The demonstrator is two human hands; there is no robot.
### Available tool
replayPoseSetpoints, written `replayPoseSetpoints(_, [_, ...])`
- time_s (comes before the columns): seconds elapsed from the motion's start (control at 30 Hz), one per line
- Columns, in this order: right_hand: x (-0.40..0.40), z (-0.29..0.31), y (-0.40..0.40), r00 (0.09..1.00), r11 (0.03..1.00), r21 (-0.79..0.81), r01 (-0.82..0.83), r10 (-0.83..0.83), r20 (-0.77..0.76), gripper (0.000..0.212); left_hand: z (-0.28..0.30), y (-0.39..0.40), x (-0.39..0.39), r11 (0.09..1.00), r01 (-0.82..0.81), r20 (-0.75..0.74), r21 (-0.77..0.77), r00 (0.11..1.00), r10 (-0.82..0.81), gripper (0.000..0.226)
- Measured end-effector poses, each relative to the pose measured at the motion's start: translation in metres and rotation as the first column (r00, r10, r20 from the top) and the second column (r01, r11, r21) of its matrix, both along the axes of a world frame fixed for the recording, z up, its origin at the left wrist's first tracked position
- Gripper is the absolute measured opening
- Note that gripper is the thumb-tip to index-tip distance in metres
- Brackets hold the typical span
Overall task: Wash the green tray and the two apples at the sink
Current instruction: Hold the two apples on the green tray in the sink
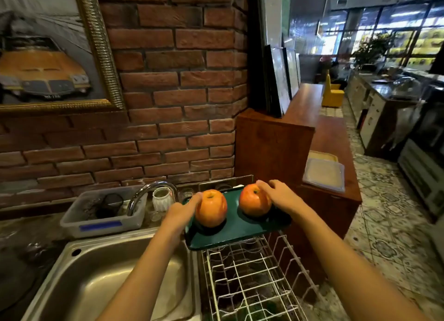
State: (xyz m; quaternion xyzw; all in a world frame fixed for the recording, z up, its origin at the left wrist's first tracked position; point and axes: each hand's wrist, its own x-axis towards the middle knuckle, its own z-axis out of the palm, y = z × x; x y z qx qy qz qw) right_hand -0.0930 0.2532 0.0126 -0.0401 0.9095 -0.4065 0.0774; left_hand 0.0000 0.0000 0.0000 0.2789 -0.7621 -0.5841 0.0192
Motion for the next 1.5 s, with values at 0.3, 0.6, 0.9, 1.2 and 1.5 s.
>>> replayPoseSetpoints(0.3, [-0.01, -0.007, 0.004, 0.969, 0.993, -0.102, 0.056, -0.029, 0.244, 0.08, 0.0, 0.003, -0.002, 0.983, -0.087, 0.07, 0.162, 0.995, 0.077, 0.107])
replayPoseSetpoints(0.6, [-0.007, -0.012, -0.003, 0.949, 0.954, -0.222, 0.199, -0.131, 0.287, 0.074, -0.001, 0.003, 0.003, 0.967, -0.147, 0.04, 0.209, 0.989, 0.142, 0.091])
replayPoseSetpoints(0.9, [0.009, 0.013, -0.039, 0.975, 0.952, -0.26, 0.163, -0.115, 0.19, 0.072, 0.019, -0.033, 0.019, 0.956, -0.159, -0.047, 0.246, 0.983, 0.175, 0.058])
replayPoseSetpoints(1.2, [0.045, 0.014, -0.114, 0.98, 0.958, -0.251, 0.137, -0.095, 0.173, 0.069, 0.025, -0.109, 0.063, 0.953, -0.125, -0.074, 0.275, 0.986, 0.151, 0.078])
replayPoseSetpoints(1.5, [0.1, 0.001, -0.209, 0.977, 0.958, -0.257, 0.131, -0.08, 0.198, 0.074, 0.005, -0.215, 0.105, 0.966, -0.114, -0.09, 0.233, 0.986, 0.138, 0.062])
